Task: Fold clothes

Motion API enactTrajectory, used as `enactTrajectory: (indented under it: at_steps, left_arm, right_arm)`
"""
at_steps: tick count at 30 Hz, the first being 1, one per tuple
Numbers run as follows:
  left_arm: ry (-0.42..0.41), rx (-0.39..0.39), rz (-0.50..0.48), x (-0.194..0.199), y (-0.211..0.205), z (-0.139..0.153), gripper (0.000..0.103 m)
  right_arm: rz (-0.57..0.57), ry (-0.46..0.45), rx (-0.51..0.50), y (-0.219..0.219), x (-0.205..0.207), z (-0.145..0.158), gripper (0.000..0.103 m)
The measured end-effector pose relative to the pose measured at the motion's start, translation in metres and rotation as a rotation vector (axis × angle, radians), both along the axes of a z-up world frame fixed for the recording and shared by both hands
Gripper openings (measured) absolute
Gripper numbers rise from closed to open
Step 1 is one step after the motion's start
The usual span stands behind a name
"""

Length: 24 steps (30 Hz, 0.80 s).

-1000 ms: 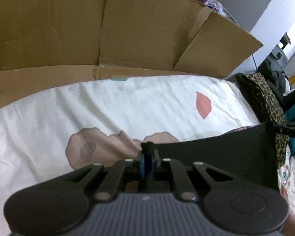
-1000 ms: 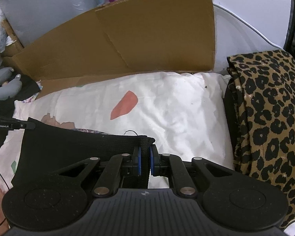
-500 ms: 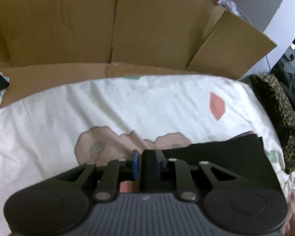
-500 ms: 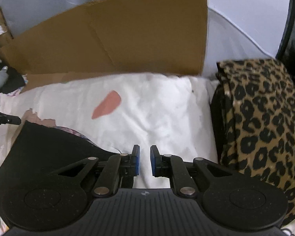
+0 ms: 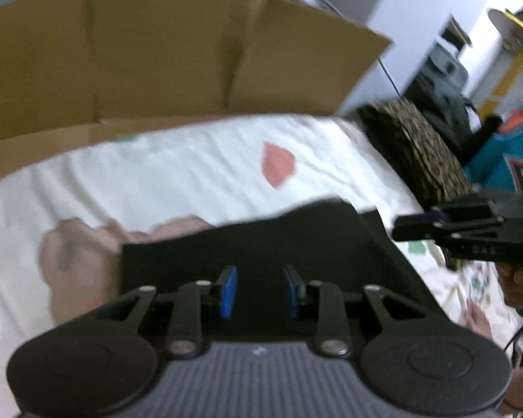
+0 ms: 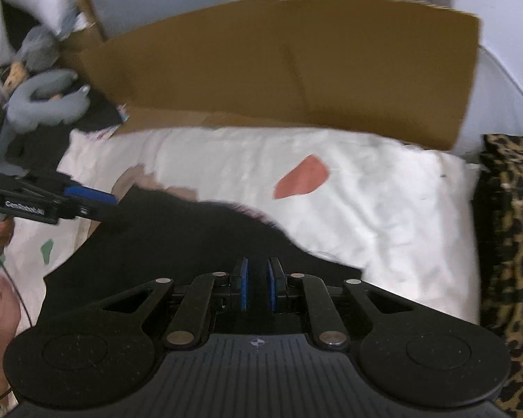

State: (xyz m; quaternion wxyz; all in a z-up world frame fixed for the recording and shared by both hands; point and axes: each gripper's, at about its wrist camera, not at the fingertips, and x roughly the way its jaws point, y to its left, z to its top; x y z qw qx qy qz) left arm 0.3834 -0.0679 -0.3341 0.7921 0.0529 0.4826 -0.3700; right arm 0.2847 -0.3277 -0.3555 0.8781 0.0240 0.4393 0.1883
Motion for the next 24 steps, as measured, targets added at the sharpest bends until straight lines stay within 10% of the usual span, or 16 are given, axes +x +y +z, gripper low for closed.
enactTrajectory:
  at_steps: [9, 24]
  left_arm:
    - [-0.007, 0.066, -0.029, -0.001, -0.019, -0.035, 0.026]
    - [-0.039, 0.033, -0.035, 0.017, -0.033, -0.031, 0.016]
  right_arm:
    - [0.128, -0.028, -0.081, 0.028, -0.005, -0.023, 0.03]
    - [0.089, -0.083, -0.052, 0.033, 0.026, -0.022, 0.03]
